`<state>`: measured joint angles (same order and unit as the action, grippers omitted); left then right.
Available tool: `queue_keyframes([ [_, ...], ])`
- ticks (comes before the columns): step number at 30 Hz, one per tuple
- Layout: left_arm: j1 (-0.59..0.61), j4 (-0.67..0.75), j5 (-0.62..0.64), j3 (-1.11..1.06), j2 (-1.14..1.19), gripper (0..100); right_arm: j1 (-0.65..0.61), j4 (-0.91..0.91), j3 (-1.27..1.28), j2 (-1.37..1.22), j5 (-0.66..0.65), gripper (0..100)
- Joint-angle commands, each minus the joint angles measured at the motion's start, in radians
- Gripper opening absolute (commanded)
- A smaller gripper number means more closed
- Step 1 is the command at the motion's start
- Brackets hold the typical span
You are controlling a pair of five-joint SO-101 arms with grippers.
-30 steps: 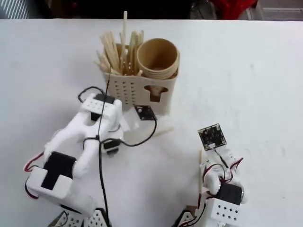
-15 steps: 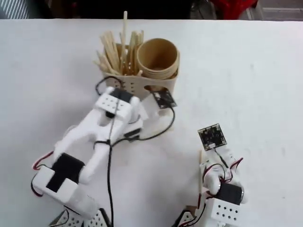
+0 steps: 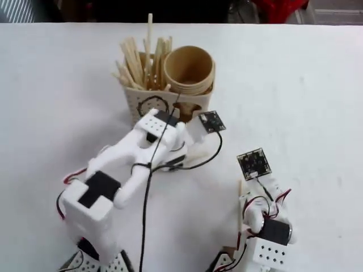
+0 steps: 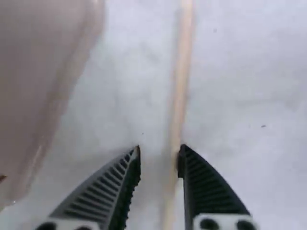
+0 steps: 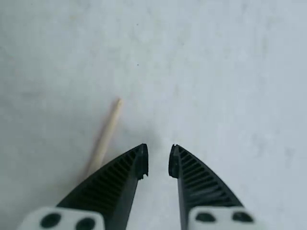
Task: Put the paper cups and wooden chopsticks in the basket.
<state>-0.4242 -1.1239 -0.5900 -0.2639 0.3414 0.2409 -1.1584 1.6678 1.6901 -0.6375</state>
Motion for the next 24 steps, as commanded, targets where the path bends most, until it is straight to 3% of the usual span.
queue_keyframes([
  [1, -0.013, -0.068, 0.011, 0.114, 0.068, 7, 0.004, 0.018, -0.003, 0.007, -0.008, 8.7],
  [2, -0.013, -0.068, 0.011, 0.12, 0.074, 2, 0.004, 0.018, -0.003, 0.007, -0.008, 8.7],
  [10, -0.031, -0.206, 0.014, 0.124, -0.056, 2, 0.004, 0.018, -0.003, 0.007, -0.008, 8.7],
  [16, -0.101, -0.388, 0.015, 0.135, -0.435, 2, 0.004, 0.018, -0.003, 0.007, -0.008, 8.7],
  [24, -0.074, -0.407, 0.017, 0.33, -0.934, 2, 0.004, 0.018, -0.003, 0.007, -0.008, 8.7],
])
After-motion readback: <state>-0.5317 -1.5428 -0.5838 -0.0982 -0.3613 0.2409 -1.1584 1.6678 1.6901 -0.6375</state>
